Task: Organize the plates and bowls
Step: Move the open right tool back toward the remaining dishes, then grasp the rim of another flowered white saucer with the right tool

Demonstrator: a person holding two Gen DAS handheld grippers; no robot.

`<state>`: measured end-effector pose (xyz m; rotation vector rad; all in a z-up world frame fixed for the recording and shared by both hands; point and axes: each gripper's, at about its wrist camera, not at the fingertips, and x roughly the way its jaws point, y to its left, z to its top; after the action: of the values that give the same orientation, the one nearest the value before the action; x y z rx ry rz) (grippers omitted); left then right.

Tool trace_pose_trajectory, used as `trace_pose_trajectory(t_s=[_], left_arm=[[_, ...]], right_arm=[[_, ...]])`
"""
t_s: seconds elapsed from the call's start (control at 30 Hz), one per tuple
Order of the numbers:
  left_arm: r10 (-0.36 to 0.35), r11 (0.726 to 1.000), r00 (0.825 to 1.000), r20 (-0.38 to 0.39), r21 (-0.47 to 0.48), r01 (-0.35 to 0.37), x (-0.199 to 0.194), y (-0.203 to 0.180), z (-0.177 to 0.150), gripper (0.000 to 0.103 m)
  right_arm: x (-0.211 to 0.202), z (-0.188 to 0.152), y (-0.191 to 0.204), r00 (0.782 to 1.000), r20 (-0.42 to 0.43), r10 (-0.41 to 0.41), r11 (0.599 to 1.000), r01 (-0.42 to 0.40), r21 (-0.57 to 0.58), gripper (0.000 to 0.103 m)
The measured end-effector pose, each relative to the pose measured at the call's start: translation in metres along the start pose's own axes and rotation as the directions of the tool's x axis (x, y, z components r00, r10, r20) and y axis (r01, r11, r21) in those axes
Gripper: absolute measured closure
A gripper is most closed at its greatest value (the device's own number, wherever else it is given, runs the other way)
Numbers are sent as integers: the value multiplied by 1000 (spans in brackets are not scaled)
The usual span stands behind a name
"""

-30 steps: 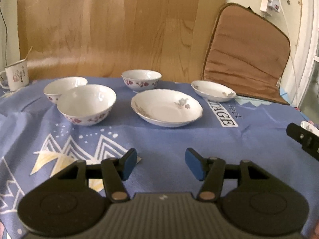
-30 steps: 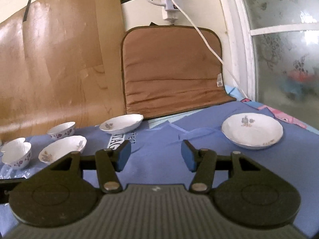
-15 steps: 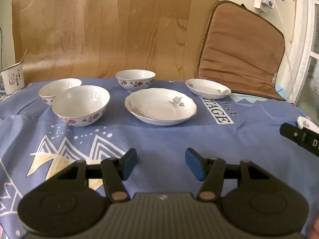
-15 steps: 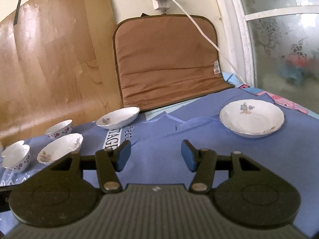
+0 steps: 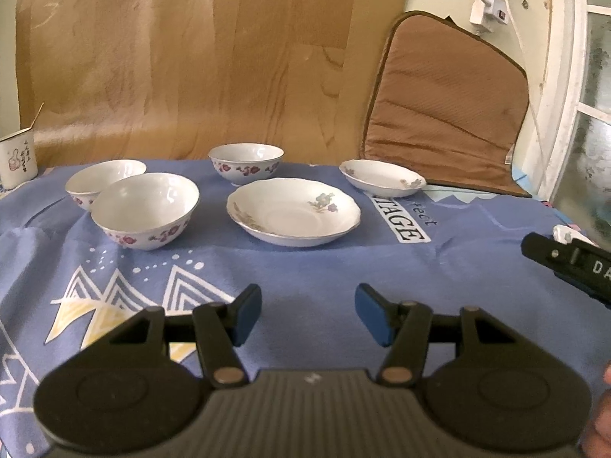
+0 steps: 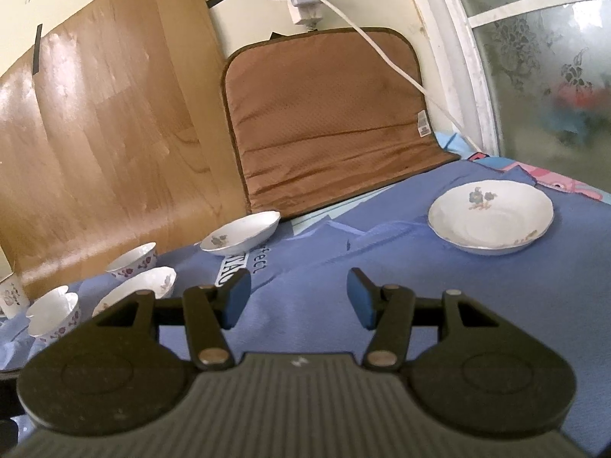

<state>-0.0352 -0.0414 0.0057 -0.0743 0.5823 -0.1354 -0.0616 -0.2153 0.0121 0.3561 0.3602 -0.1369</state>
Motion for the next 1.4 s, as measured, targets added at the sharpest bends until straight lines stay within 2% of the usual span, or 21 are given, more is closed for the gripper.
trace_pose_trajectory(t_s=[0.23, 0.37, 0.5, 0.67, 0.77, 0.83, 0.9, 1.07, 1.2, 1.3, 1.37, 1.4], left_arm=[[-28, 999, 1000, -2, -27, 28, -1, 4, 0, 46], [-27, 996, 999, -34, -81, 24, 3, 13, 4, 44], [-47, 988, 997, -67, -150, 36, 11, 27, 19, 44], [-71, 973, 992, -102, -228, 47, 36, 42, 47, 45], [-73, 957, 990, -122, -288, 35, 52, 51, 54, 45], [-75, 946, 989, -129, -323, 30, 58, 56, 54, 46], [-64, 942, 991, -119, -336, 21, 63, 59, 56, 46], [-33, 927, 997, -73, -375, 3, 75, 65, 56, 43], [-9, 936, 999, -44, -351, -7, 79, 62, 54, 44], [-11, 938, 999, -38, -347, -3, 78, 62, 53, 44], [-22, 934, 999, -35, -356, 8, 77, 65, 53, 44], [-26, 934, 999, -34, -358, 12, 76, 66, 53, 44]], right_arm=[[1, 0, 0, 1000, -8, 24, 1000, -24, -1, 45], [3, 0, 2, 999, -36, 37, 999, -38, -16, 45], [5, 5, 16, 994, -83, 74, 991, -83, -106, 53], [15, 36, 49, 984, -78, 159, 960, -172, -219, 53], [43, 52, 62, 967, -142, 210, 956, -234, -176, 58], [65, 54, 68, 957, -192, 216, 959, -245, -141, 67], [87, 53, 71, 944, -241, 226, 963, -254, -93, 71], [118, 38, 79, 926, -288, 245, 966, -258, -6, 73], [134, 26, 89, 911, -335, 243, 965, -261, -9, 73], [146, 16, 89, 887, -387, 252, 963, -270, 7, 82], [145, 17, 89, 878, -390, 278, 955, -297, 12, 92], [143, 17, 89, 880, -387, 276, 955, -298, 5, 92]])
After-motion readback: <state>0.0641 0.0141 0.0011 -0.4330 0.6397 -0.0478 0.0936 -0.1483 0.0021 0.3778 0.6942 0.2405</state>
